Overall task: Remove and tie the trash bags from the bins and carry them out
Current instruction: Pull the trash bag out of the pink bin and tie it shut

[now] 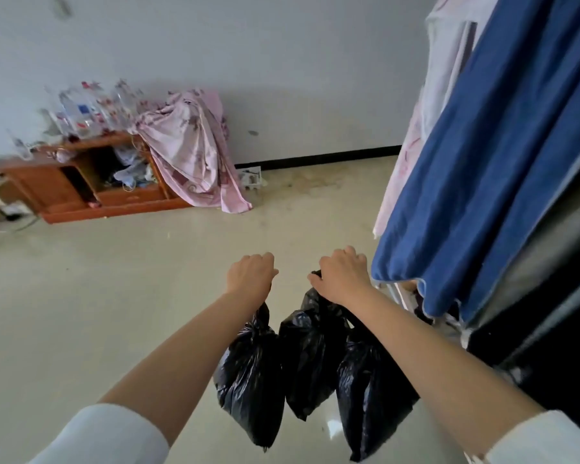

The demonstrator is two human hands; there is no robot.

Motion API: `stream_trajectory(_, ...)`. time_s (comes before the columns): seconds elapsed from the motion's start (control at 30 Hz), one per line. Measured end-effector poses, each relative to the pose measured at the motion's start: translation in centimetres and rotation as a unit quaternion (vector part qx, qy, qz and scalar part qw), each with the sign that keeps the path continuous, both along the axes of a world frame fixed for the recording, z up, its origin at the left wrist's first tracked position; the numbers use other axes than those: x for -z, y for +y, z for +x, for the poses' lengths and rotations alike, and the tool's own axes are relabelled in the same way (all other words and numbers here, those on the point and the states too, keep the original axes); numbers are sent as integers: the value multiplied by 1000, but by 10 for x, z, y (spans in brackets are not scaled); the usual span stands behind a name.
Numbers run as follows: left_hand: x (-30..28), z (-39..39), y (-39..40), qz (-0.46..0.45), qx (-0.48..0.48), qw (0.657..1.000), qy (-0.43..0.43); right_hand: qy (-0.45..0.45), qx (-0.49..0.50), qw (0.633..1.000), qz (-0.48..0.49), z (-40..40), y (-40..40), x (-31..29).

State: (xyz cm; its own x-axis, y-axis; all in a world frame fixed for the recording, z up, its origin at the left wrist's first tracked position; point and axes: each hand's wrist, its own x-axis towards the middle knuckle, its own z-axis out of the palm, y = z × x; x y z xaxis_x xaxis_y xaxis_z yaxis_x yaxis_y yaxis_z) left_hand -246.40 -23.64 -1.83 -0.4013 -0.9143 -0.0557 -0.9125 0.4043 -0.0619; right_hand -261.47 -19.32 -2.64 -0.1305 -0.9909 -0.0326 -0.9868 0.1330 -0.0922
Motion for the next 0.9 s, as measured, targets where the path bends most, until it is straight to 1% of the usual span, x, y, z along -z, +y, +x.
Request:
stream_trajectory(0.13, -5, -37, -102, -12, -6, 1000, 25, 13, -3, 1000, -21, -34, -105, -9)
stream_trajectory(0.23, -7, -67, -193, -43, 35, 998, 1, 38, 2, 999, -15, -67, -193, -17)
stream_trajectory(0.33, -11, -97, -289, -81, 100, 991, -36, 49, 17, 999, -4, -103, -283, -27)
stream_trajectory(0.43, -14, -130, -378, -98, 126, 987, -24, 36, 34, 999, -3, -139, -370, -34)
stream_trajectory(0.53, -13, -165, -461, -86, 120, 989, 4, 15, 52, 999, -1, -174, -449, -35)
stream_trajectory(0.63, -4, -204, -544, -78, 127, 989, 11, 1, 70, 998, -1, -213, -527, -26)
stream_trajectory(0.77, 11, -268, -658, -65, 144, 987, 10, -18, 78, 997, 12, -279, -637, -8)
stream_trajectory(0.9, 23, -345, -775, -46, 144, 988, -10, -38, 88, 995, 34, -355, -751, 10)
